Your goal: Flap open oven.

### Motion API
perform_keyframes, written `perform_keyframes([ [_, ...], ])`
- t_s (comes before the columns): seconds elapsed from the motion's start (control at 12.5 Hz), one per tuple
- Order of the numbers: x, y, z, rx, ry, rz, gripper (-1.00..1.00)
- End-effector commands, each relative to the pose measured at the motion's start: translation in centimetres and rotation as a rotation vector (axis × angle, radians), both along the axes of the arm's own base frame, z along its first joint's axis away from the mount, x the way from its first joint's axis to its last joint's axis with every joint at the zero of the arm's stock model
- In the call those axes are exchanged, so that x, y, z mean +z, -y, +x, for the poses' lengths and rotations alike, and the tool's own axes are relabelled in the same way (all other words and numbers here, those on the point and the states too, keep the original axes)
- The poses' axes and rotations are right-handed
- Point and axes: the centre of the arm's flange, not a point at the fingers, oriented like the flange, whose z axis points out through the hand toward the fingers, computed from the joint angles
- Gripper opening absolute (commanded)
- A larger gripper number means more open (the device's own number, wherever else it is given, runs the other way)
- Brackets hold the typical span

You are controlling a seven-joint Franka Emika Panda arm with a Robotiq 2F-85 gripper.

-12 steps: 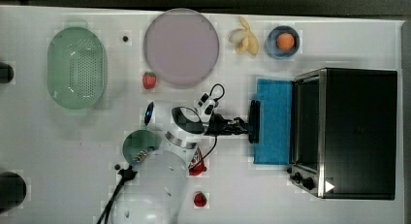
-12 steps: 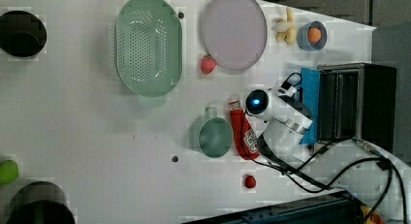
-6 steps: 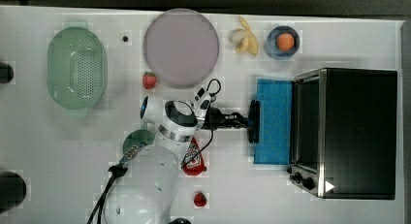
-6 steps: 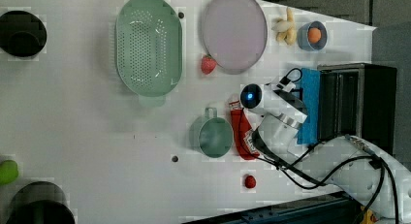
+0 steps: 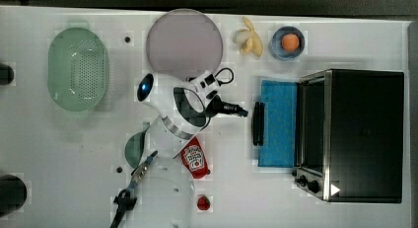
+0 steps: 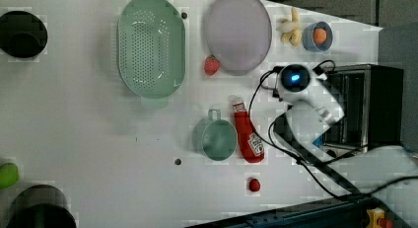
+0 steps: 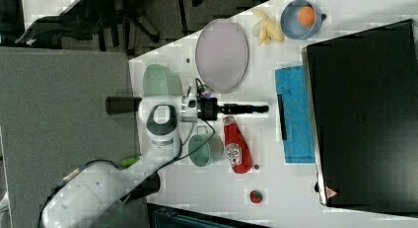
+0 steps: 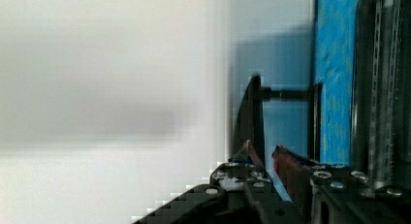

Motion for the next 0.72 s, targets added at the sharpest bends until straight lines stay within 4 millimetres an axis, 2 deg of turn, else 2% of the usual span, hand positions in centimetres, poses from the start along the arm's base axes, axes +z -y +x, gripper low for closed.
perform_keyframes([
  [0.08, 8.1, -0.8, 2.6, -0.122, 0.175, 0.135, -0.65],
  [0.24, 12.7, -0.1, 3.3, -0.208, 0.255, 0.221, -0.65],
  [0.4, 17.3, 1.5, 3.4, -0.319, 0.325, 0.310, -0.65],
  [0.72, 25.7, 4.4, 2.3, -0.458, 0.416, 0.432, -0.65],
])
